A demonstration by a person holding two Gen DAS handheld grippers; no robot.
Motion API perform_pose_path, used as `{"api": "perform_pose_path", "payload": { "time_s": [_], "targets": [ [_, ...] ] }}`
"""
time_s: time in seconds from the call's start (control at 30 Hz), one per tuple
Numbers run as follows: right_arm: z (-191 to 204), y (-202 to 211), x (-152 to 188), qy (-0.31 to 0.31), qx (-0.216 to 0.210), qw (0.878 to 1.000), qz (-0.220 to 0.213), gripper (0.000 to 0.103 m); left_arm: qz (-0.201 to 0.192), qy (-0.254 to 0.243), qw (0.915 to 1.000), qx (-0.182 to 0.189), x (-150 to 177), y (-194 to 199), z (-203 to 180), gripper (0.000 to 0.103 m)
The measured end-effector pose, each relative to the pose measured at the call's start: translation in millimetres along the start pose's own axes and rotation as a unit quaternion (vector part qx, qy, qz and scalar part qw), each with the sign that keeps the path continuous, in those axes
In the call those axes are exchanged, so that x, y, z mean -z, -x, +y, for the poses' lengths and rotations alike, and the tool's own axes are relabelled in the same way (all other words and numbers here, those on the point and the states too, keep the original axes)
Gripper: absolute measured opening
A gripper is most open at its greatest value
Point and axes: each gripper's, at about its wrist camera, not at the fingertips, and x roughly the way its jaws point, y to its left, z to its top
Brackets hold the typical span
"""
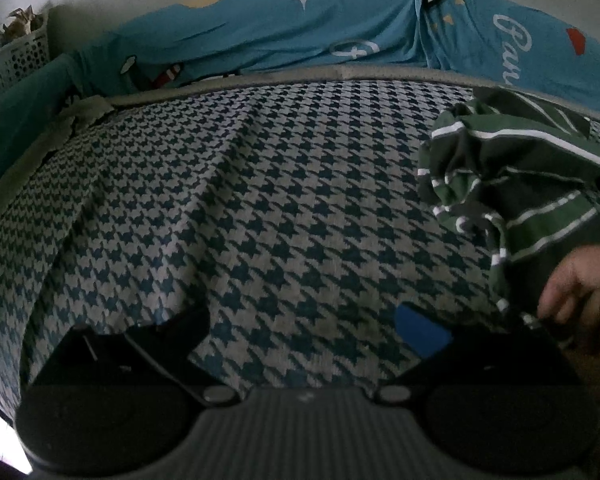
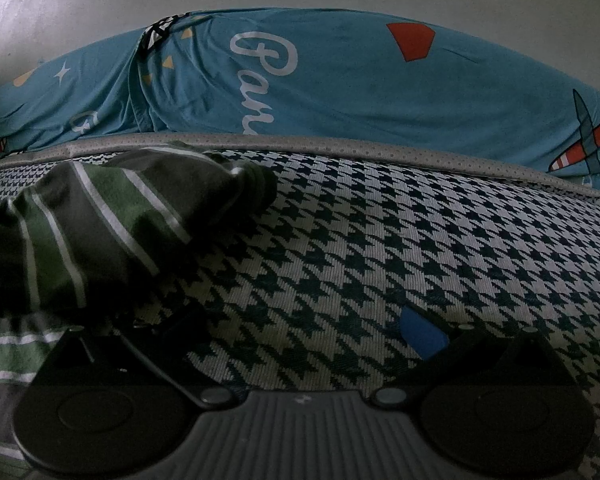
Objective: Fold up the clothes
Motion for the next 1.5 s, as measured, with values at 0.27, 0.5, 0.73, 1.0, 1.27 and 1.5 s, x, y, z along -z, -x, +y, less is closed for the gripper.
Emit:
{"api": "perform_pose_path", "payload": {
  "time_s": [0.27, 0.5, 0.73, 1.0, 1.27, 1.5],
  "targets": [
    [0, 0, 0, 0.0, 0.0, 1.0, 0.0, 0.103, 0.004, -0.003, 1.0, 0.004, -2, 1, 0, 0.103],
    [-3, -3, -2, 0.002, 0.0, 1.0, 0.0, 0.103, 0.006, 0.002, 0.9999, 0.016, -1, 2, 7, 0.103],
    [-3, -2, -2, 0.004, 0.001, 1.0, 0.0, 0.103, 0.001, 0.01, 0.9999, 0.014, -2, 3, 6, 0.103],
    [-3, 1, -1, 0.011, 0.003, 1.0, 0.002, 0.103, -0.005, 0.019, 0.9998, 0.01, -1, 6, 13, 0.103],
    [-2, 1, -3, 0.012, 0.003, 1.0, 0.002, 0.103, -0.013, 0.03, 0.9995, 0.003, -4, 10, 13, 0.103],
    [-1, 2, -3, 0.013, 0.004, 1.0, 0.002, 0.103, -0.019, 0.026, 0.9995, -0.003, -6, 12, 11, 0.103]
  ]
}}
